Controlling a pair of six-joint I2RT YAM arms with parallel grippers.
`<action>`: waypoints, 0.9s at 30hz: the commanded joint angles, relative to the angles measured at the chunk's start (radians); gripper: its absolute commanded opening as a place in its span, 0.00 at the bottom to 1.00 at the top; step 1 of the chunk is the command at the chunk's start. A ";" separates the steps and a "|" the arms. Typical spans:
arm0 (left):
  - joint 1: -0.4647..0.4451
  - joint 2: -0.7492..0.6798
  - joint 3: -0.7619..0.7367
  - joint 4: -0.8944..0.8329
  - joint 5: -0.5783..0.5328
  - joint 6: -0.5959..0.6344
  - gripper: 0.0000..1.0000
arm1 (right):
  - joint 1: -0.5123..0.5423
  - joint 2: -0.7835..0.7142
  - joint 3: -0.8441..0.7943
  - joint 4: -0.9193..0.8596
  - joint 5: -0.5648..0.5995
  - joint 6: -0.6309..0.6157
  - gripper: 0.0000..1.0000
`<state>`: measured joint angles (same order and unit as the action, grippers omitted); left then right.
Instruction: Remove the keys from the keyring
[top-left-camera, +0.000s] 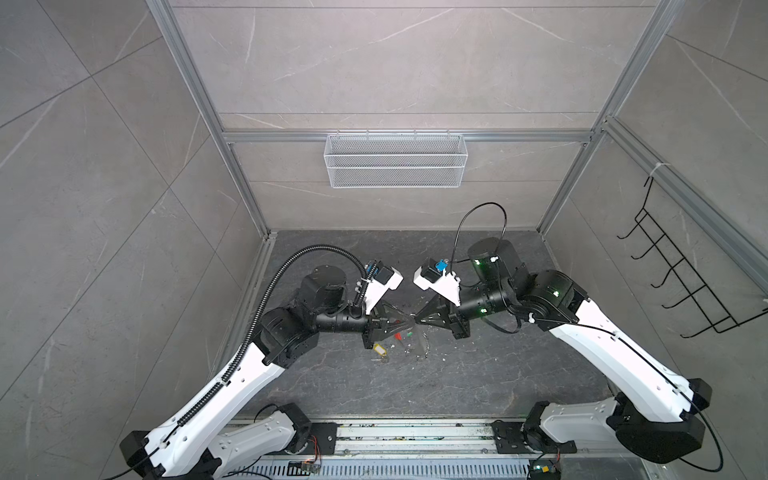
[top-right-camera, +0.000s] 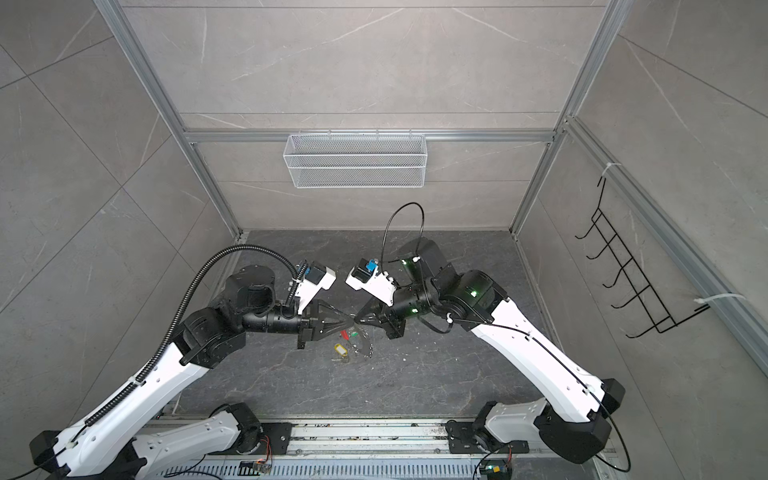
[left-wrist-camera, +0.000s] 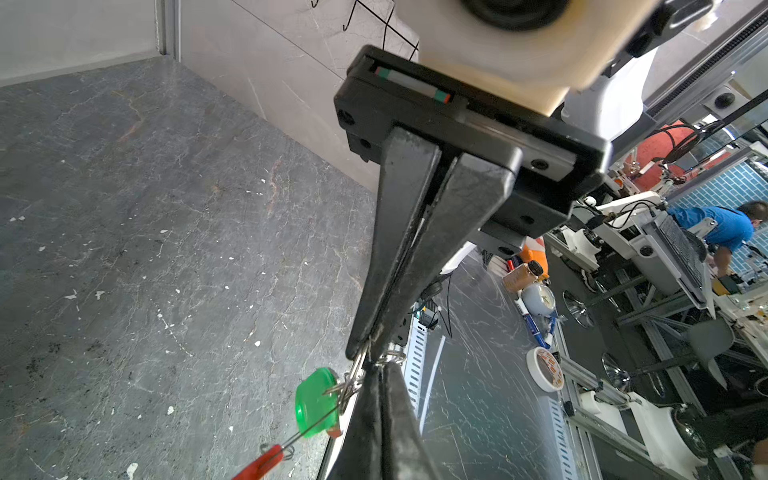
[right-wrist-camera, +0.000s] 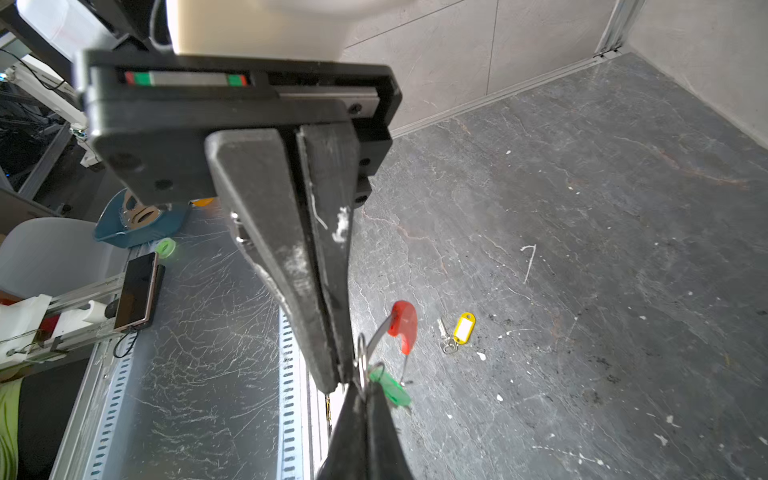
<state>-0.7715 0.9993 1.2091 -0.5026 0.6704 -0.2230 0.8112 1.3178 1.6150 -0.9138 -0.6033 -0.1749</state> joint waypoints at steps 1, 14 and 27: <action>0.004 -0.059 -0.037 0.099 -0.064 -0.001 0.00 | 0.006 -0.047 -0.036 0.110 0.029 0.041 0.11; 0.002 -0.262 -0.292 0.503 -0.228 -0.066 0.00 | 0.006 -0.221 -0.309 0.532 0.134 0.224 0.39; 0.002 -0.363 -0.352 0.437 -0.405 -0.110 0.44 | 0.006 -0.200 -0.484 0.571 0.102 0.343 0.42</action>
<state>-0.7715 0.6762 0.8604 -0.1036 0.3290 -0.3183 0.8124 1.1095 1.1538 -0.3901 -0.4755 0.1165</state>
